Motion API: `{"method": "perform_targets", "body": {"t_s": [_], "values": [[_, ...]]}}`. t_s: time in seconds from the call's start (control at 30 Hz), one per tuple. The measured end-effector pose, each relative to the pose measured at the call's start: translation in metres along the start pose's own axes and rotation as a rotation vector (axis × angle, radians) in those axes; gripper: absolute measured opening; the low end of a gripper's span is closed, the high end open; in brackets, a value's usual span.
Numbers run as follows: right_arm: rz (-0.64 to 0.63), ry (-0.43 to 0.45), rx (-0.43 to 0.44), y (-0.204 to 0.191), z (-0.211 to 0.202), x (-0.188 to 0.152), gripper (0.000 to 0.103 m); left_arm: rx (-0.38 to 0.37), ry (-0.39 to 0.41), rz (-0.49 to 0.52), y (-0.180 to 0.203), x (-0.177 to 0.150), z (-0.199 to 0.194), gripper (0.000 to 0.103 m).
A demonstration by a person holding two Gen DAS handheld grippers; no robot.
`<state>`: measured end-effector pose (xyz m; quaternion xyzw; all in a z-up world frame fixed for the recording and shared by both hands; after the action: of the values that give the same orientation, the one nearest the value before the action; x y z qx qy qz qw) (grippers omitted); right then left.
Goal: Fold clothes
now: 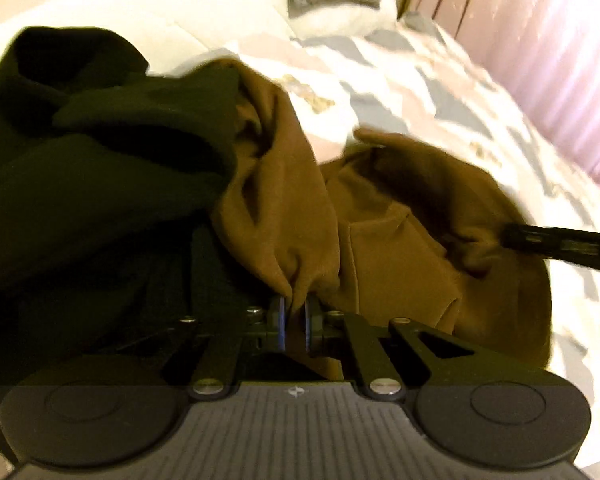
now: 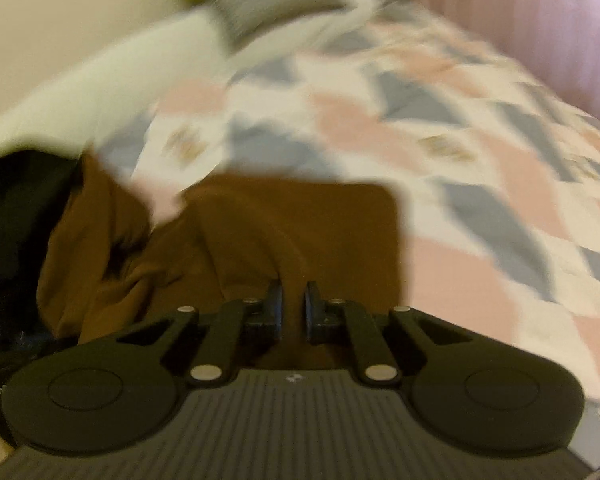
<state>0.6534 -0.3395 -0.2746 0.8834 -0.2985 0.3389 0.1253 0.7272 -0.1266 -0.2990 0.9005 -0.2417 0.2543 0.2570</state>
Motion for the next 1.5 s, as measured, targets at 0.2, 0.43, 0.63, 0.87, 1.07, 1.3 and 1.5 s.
{"method": "perform_targets", "body": {"t_s": [0.2, 0.43, 0.63, 0.87, 1.07, 1.3, 1.5], "values": [[0.355, 0.007, 0.028, 0.114, -0.084, -0.016, 0.007, -0.046, 0.082, 0.078, 0.035, 0.002, -0.078, 0.006], [0.475, -0.069, -0.086, 0.234, -0.192, -0.118, 0.0, -0.085, -0.009, 0.105, 0.08, -0.088, -0.166, 0.009], [0.508, -0.327, -0.138, 0.296, -0.225, -0.239, 0.024, -0.012, -0.212, 0.057, 0.084, -0.213, -0.175, 0.003], [0.532, -0.373, 0.119, 0.221, -0.184, -0.234, 0.038, -0.065, -0.077, 0.213, 0.127, -0.163, -0.16, 0.024], [0.524, -0.39, 0.18, 0.162, -0.132, -0.201, 0.07, -0.054, -0.096, 0.578, 0.16, -0.111, -0.097, 0.036], [0.845, -0.502, 0.165, 0.146, -0.069, -0.201, 0.072, -0.123, -0.21, 1.043, 0.189, -0.091, -0.028, 0.051], [0.818, -0.597, -0.006, 0.132, -0.02, -0.205, 0.081, -0.22, -0.401, 1.333, 0.198, -0.126, 0.021, 0.059]]}}
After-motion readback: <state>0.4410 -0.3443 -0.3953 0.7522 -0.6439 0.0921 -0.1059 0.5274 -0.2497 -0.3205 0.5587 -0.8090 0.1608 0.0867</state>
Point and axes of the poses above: each gripper's, at about its wrist camera, not at the fingertips, and z roughly the way its jaws point, y to its right, x to its top, the point moved 9 cm from there along z, roughly the way its jaws point, and after that the axes turned 14 degrees about -x, right-handed, at the moved point
